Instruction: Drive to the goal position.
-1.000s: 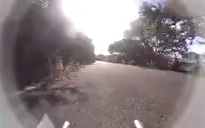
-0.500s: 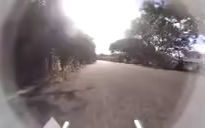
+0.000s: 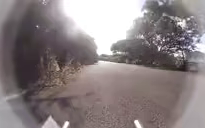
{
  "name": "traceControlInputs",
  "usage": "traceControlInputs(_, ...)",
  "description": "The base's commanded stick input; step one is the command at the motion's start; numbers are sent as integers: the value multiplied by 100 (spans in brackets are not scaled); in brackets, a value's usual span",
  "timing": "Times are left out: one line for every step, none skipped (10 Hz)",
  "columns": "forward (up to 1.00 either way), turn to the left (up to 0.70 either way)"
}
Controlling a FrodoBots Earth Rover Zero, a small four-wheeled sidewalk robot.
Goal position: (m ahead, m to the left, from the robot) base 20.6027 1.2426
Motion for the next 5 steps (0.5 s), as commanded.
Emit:
traceControlInputs(70,0)
traceControlInputs(70,0)
traceControlInputs(70,0)
traceControlInputs(70,0)
traceControlInputs(70,0)
